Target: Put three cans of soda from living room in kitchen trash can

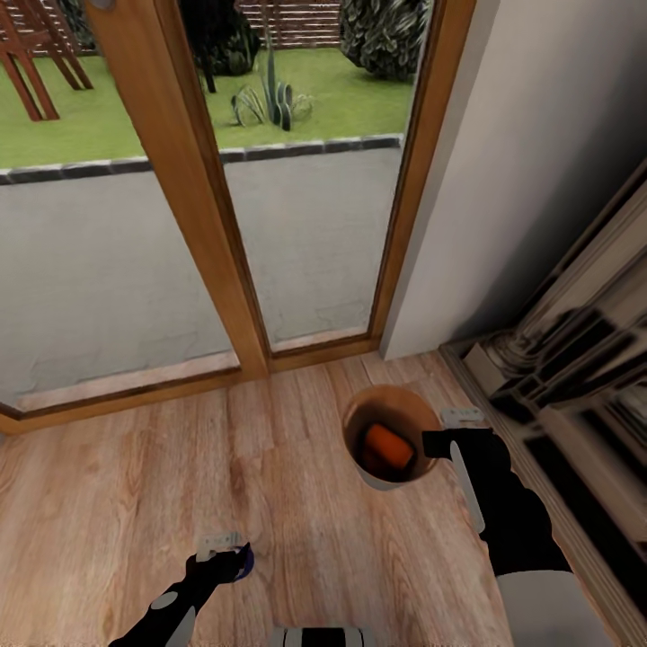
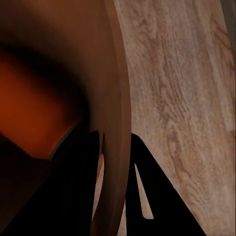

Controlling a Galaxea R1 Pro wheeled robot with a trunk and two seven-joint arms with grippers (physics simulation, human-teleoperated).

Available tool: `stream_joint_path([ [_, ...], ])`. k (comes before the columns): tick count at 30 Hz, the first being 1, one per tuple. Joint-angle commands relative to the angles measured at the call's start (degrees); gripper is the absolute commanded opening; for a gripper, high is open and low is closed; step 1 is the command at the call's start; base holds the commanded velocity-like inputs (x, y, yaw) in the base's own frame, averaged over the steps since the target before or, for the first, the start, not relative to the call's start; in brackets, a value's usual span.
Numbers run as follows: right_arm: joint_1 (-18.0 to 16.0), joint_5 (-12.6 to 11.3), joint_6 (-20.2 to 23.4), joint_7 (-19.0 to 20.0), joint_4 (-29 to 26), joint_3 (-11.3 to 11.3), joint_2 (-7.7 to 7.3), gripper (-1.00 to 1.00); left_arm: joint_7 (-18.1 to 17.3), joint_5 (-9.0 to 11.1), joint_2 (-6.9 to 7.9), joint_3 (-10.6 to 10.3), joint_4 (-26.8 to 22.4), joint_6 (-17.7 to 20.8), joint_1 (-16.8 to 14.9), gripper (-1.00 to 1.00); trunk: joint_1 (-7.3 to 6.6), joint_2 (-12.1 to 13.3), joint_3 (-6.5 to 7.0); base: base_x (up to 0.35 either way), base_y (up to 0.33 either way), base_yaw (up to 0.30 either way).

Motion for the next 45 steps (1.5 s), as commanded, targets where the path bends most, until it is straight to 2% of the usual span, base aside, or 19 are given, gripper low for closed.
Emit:
stream_joint_path([
  [1, -0.02, -0.41, -0.01, 0.22, -0.02, 0.01, 0.0, -1.0, 0.0, 0.0, 0.0, -0.01, 0.0, 0.0, 0.0, 1.0, -0.01, 0.0, -0.09, 0.0, -0.077, 0.0],
  [8, -0.02, -0.38, 0.0, 0.22, -0.02, 0.01, 0.0, -1.0, 0.0, 0.0, 0.0, -0.07, 0.0, 0.0, 0.0, 1.0, -0.01, 0.0, -0.62, 0.0, -0.02, 0.0],
  [45, 0.16, -0.32, -0.05, 0.22, 0.07, 0.07, 0.0, -1.0, 0.0, 0.0, 0.09, -0.09, 0.0, 0.0, 0.0, 1.0, -0.01, 0.0, -0.8, 0.008, 0.036, 0.0],
])
